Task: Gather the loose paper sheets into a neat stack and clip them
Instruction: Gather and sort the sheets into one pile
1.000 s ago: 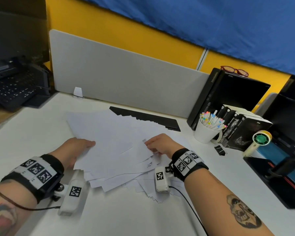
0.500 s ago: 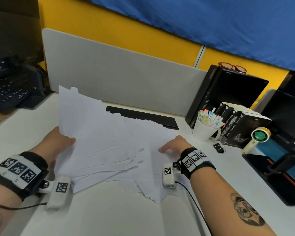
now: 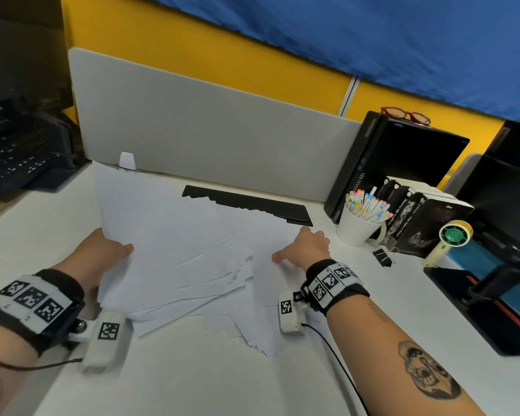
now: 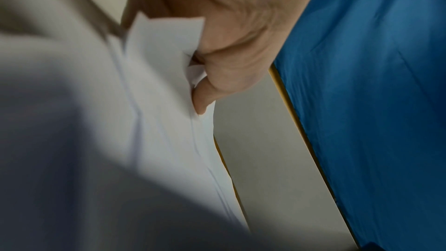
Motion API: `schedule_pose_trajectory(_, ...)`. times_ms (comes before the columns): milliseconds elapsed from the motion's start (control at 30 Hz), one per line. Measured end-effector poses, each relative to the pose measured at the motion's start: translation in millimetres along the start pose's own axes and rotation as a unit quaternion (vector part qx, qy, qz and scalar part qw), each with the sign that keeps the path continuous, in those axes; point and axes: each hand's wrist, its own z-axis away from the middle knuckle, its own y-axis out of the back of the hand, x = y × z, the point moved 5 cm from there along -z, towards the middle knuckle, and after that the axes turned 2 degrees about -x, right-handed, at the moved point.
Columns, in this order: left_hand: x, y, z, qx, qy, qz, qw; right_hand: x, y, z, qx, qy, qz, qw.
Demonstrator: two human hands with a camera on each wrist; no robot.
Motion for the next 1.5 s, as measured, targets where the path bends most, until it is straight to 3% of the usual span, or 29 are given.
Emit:
schedule_pose_trajectory(133,0.8,0.6,2.5,-0.003,0.001,0.002,1.000,-12.0,-12.7,12.8,-0.114,-0.002,-0.116,0.987)
schedule_pose_trajectory(500,0.0,-0.1,4.0,-0.009,0.005,0.011,1.000,-34.5,-32.8,32.8,-0.246,-0.032,-0.263,0.932)
schedule_pose_trajectory(633,2.1,0.6,6.5,-0.021,0.013,0.012,1.000,-36.9,2.8,30.6,-0.119,-0.009,-0.219,0.968)
schedule_pose_trajectory(700,2.7,1.1,7.3,-0.029,0.022,0.013,0.999,-35.0,28.6,22.3,-0.002,0.041,-0.183,0.982)
schedule_pose_trajectory(833,4.0,1.2,6.5,-0.035,0.033,0.015,0.999,-29.7,76.1,25.7,0.208,0.077,-0.222,0.950)
schedule_pose_trajectory(967,3.6,-3.9,7.1,-0.053,0.041,0.034,0.997,-47.9,94.7,35.5,0.270,0.173,-0.289,0.902)
schedule_pose_trajectory(1067,2.6,-12.3,11.7,-0.083,0.045,0.057,0.994,-61.4,93.5,41.3,0.223,0.216,-0.437,0.844)
schedule_pose_trajectory(1133,2.4,-19.0,16.7,-0.112,0.044,0.067,0.990,-68.2,79.7,40.6,0.136,0.194,-0.498,0.834)
schedule_pose_trajectory(1233,5.5,-24.5,24.5,-0.118,0.037,0.082,0.989,-76.6,42.9,40.1,-0.030,0.155,-0.426,0.891)
schedule_pose_trajectory(1333,15.8,-17.6,30.7,-0.059,0.035,0.182,0.981,-78.4,2.9,41.3,-0.102,0.163,-0.278,0.941)
schedule_pose_trajectory(1400,21.5,-19.2,32.2,-0.093,0.020,0.238,0.967,-76.7,-22.2,40.6,-0.132,0.167,-0.228,0.950)
schedule_pose_trajectory(1500,15.8,-22.1,33.7,-0.161,0.023,0.168,0.972,-76.2,-47.3,38.5,-0.200,0.186,-0.215,0.938)
